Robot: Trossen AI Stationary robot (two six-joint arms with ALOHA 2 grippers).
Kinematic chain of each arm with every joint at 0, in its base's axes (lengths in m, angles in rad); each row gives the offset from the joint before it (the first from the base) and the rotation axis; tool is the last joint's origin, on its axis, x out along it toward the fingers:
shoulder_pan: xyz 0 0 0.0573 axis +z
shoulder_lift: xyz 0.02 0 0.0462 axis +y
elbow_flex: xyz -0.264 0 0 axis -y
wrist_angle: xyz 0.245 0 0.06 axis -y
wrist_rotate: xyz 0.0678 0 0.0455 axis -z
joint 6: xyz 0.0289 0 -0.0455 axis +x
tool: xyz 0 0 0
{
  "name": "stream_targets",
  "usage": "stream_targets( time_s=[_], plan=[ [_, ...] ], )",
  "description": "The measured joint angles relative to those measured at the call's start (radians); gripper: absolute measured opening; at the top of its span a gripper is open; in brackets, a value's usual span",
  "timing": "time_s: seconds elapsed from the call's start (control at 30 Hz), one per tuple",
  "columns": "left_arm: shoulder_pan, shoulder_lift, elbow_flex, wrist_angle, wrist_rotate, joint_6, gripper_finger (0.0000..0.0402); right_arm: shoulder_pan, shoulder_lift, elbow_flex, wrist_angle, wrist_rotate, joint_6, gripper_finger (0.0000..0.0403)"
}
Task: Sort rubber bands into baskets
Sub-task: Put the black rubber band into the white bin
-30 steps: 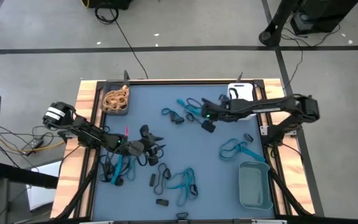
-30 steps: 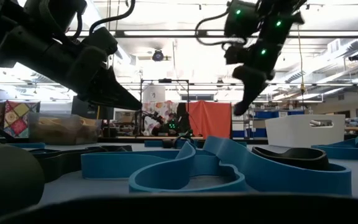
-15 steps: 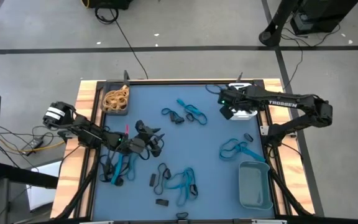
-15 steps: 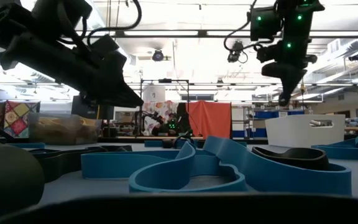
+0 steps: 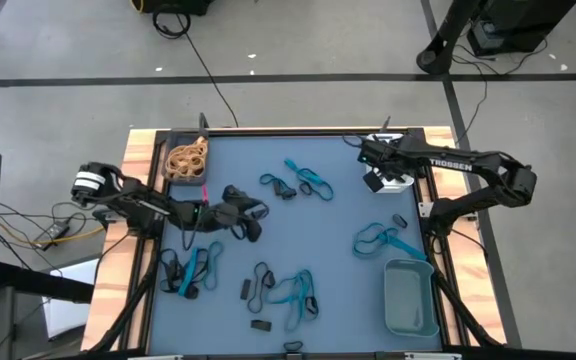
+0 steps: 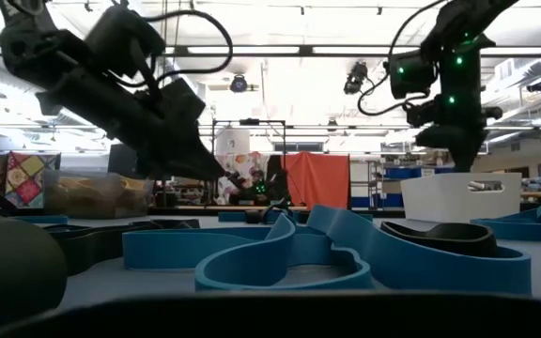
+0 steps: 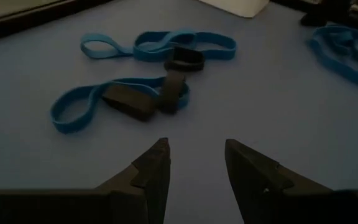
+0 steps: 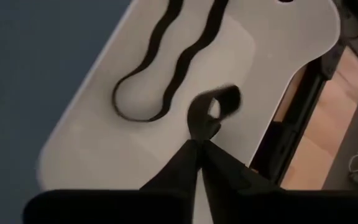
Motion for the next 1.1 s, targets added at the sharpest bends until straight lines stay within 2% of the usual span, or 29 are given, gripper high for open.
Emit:
stream_targets(
  time_s=[0.27,0.4,0.53,0.67,0.83,0.93,1.1],
  plan=[
    [0.155,0.0,0.0,-0.05,0.19,0.079,0.0158,-0.001,0.0,-0.047,0.083,0.012,-0.029,0.0152],
    [0.211,0.0,0.0,-0.046,0.249,0.186,0.0158,0.019,-0.02,-0.047,0.141,0.01,-0.019,0.0209],
    [0.261,0.0,0.023,-0.078,0.308,0.322,0.016,0.058,-0.059,-0.047,0.244,-0.004,0.002,0.0245],
    [0.307,0.0,0.086,-0.191,0.324,0.4,0.0182,0.105,-0.091,-0.047,0.342,-0.008,-0.01,0.0261],
    [0.356,0.0,0.16,-0.278,0.291,0.46,0.0237,0.162,-0.108,-0.047,0.423,-0.019,-0.005,0.0261],
    [0.365,0.0,0.184,-0.276,0.344,0.514,0.0263,0.195,-0.108,-0.047,0.459,-0.027,0.001,0.0254],
    [0.366,0.022,0.198,-0.271,0.398,0.613,0.0269,0.222,-0.108,-0.047,0.465,-0.053,-0.013,0.0245]
  ],
)
